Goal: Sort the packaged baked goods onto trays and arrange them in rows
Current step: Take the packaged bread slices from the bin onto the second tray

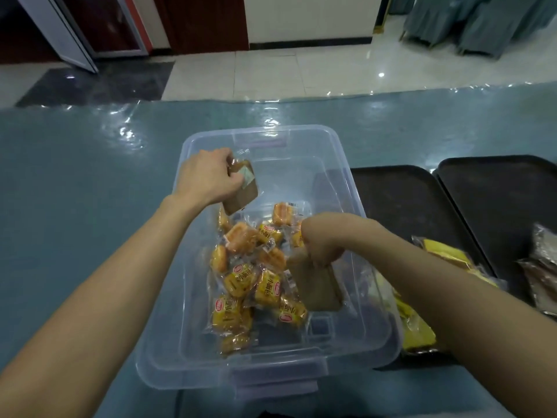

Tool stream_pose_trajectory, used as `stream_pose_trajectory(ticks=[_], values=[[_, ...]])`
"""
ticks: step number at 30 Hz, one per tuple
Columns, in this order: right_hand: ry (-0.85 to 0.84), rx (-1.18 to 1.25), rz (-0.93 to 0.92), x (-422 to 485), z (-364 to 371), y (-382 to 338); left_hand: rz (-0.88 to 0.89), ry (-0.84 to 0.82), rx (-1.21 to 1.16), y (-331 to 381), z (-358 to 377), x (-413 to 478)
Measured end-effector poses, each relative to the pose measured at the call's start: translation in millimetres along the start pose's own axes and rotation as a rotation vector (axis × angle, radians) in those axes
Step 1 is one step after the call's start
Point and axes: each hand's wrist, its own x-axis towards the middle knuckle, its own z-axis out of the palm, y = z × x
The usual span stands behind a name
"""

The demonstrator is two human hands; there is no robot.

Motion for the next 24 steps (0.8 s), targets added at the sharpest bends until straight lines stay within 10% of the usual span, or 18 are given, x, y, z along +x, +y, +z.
stream_pose_trajectory(ticks=[10,24], values=[[-0.233,-0.009,0.014,72.5,78.4,-18.0,0.031,-0.672,0.074,-3.5,67.5,-7.8],[0.204,0.275,-0.062,14.0,11.9,13.6,-0.093,-0.823,0.004,-10.1,102.5,-11.7]])
